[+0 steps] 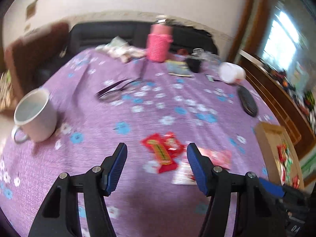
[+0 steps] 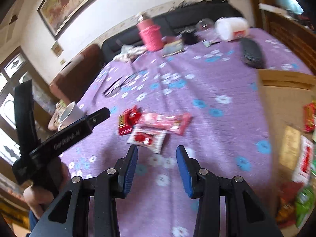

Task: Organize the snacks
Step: 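Withdraw both open tools from the tray toward the snack pile, then grasp the white-red sachet with the right tool while the left tool grasps a red packet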

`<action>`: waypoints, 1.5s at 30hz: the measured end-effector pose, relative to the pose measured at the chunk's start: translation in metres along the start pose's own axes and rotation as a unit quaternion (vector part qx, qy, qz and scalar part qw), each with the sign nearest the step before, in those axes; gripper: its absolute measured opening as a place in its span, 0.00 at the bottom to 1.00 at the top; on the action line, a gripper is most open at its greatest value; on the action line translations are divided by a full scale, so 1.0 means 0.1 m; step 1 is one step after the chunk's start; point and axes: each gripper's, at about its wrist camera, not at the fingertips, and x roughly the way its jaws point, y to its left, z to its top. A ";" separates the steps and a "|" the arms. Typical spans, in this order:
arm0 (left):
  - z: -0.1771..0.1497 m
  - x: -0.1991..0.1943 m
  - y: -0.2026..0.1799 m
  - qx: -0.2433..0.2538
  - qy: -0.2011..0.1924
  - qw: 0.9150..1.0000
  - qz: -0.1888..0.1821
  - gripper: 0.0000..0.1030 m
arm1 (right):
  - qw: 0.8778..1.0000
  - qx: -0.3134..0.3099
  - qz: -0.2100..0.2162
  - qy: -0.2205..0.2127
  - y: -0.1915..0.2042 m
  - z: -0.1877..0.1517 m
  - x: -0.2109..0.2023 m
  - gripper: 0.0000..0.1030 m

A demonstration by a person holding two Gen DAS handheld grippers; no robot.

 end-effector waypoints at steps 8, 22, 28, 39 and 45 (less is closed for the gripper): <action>0.00 0.18 0.21 -0.048 0.036 0.998 -0.012 0.50 | 0.999 -0.023 0.014 0.033 0.14 0.26 0.51 0.43; 0.02 0.18 0.26 -0.065 0.037 0.997 -0.011 0.50 | 0.987 -0.138 0.006 0.087 0.49 0.09 0.85 0.43; 0.00 0.24 0.24 -0.063 0.049 0.997 -0.021 0.50 | 0.977 -0.188 -0.082 0.064 0.59 -0.12 0.79 0.28; -0.11 0.50 -0.08 -0.009 0.069 0.998 -0.006 0.38 | 0.995 -0.091 -0.038 0.008 0.14 -0.14 0.38 0.28; -0.14 0.55 -0.14 0.026 0.053 0.997 0.043 0.22 | 0.996 -0.087 -0.017 -0.006 0.16 -0.15 0.30 0.28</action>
